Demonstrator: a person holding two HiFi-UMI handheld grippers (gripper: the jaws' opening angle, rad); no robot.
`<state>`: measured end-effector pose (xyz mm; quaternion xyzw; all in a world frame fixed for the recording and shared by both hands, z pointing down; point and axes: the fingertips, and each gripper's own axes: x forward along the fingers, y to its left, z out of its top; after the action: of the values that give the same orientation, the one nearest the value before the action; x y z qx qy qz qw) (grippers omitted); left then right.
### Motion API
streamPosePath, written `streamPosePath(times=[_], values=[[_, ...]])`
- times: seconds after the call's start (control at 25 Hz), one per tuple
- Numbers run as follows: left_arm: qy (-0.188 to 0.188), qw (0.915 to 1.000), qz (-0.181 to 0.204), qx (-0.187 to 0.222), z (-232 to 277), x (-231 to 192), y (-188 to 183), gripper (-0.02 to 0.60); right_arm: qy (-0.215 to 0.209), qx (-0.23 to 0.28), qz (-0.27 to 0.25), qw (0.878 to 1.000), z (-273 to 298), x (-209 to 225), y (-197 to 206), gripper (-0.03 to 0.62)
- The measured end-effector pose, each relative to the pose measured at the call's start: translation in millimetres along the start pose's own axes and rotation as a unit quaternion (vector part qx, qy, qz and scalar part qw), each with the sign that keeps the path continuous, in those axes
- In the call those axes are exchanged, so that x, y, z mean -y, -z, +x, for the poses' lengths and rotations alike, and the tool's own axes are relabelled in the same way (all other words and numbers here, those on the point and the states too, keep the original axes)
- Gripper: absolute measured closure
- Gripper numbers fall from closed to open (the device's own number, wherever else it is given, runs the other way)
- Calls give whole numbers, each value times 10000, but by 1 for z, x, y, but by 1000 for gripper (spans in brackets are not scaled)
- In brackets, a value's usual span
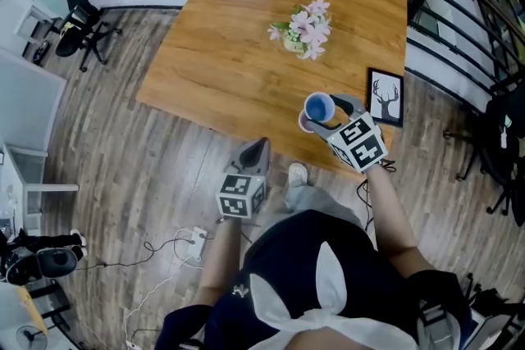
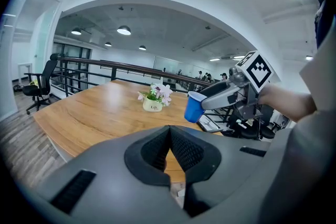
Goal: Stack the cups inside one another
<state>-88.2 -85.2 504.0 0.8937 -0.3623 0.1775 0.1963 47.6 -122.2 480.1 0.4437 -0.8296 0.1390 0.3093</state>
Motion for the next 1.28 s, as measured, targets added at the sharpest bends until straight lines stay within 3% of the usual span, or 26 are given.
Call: streamPosePath(times=[1.28], values=[[-144,9993,-230,-265,21,-11,15,565,-546,-546,91,9970,48,-5,45,263]])
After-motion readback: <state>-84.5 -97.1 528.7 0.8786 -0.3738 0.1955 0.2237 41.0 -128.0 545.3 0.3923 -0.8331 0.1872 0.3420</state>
